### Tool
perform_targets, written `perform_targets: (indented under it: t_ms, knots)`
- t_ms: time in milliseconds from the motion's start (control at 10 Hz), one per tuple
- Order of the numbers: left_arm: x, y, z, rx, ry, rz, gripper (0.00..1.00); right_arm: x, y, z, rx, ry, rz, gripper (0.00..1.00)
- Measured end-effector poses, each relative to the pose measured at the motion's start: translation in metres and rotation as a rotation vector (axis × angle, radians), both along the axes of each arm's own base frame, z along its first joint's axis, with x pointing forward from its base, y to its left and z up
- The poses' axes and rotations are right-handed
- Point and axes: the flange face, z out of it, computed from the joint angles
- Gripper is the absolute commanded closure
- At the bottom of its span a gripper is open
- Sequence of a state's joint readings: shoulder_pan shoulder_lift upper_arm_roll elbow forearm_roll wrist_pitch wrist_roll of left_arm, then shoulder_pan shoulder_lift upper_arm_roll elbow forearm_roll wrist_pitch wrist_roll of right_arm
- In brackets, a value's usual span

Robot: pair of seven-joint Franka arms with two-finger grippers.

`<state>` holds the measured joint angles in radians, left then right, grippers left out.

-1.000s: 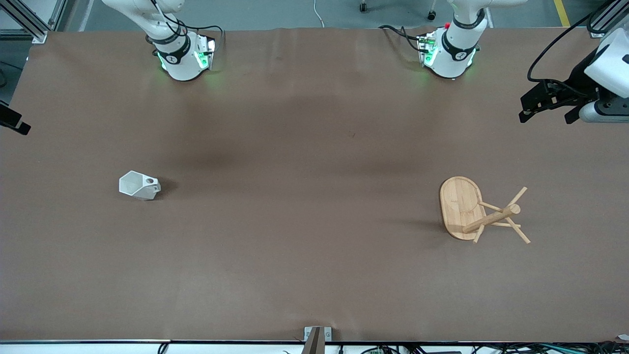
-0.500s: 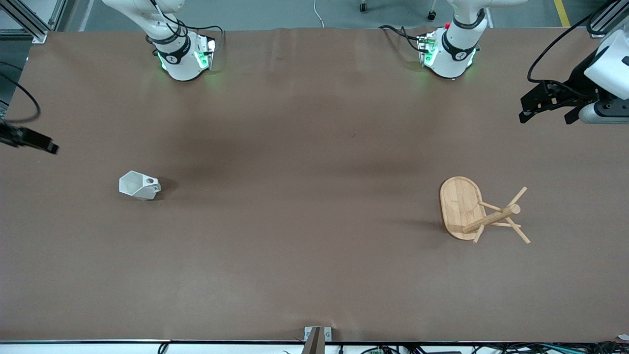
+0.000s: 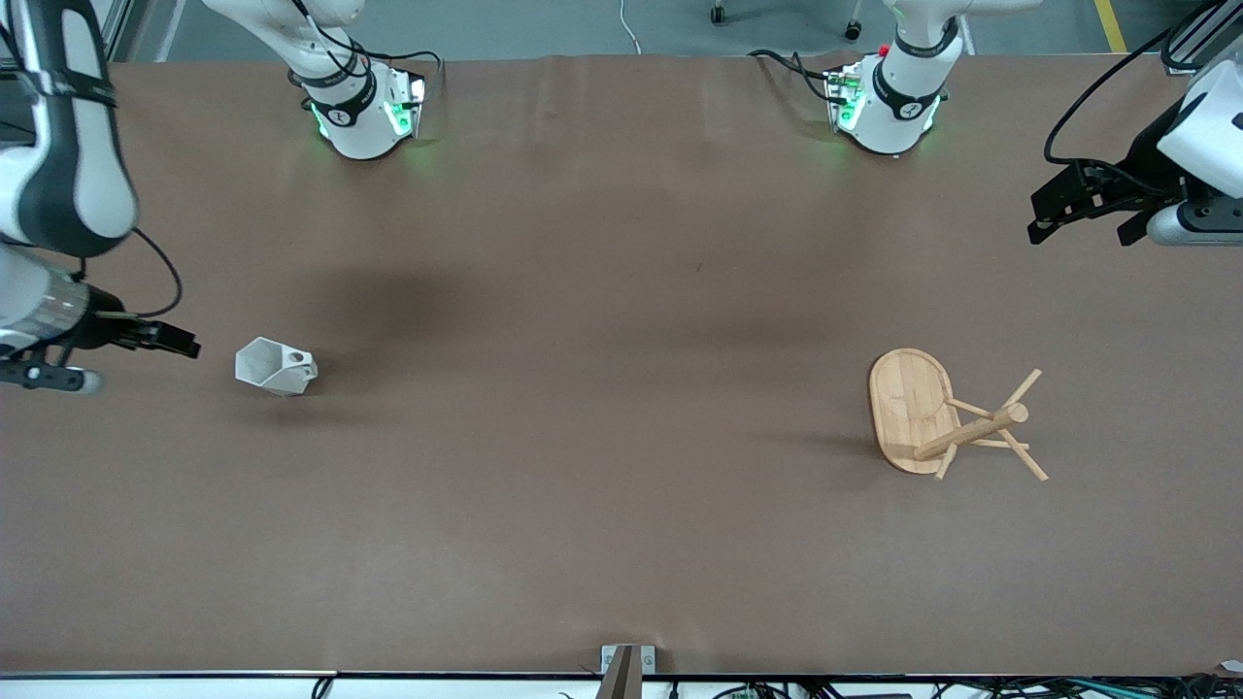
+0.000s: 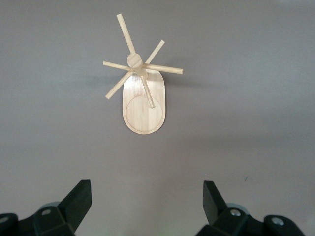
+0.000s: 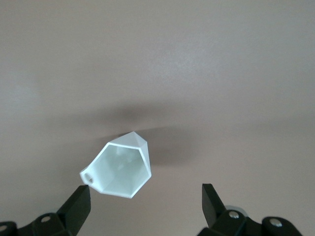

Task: Hang cup on rack
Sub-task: 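Reach the right gripper down to the white cup, then close the right gripper on the white cup's rim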

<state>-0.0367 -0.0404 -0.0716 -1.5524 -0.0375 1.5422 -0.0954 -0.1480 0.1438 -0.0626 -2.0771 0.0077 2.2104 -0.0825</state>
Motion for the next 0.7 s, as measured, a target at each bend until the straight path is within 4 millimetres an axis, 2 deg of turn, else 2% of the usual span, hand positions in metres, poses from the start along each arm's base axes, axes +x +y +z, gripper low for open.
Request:
perform_targets:
  t_ms: [200, 400, 500, 700]
  knots:
    - [0.0, 0.0, -0.001, 0.0, 0.002, 0.0, 0.0, -0.019, 0.003, -0.053, -0.009, -0.032, 0.006, 0.0]
    - [0.0, 0.0, -0.001, 0.0, 0.003, 0.0, 0.0, -0.027, 0.002, -0.089, -0.015, -0.04, 0.004, 0.01]
    - [0.0, 0.0, -0.002, 0.0, 0.004, 0.0, 0.0, -0.03, 0.002, -0.103, -0.016, -0.039, 0.004, 0.09]
    - [0.0, 0.0, -0.002, 0.0, 0.004, 0.0, 0.0, -0.033, 0.003, -0.12, -0.015, -0.029, 0.007, 0.4]
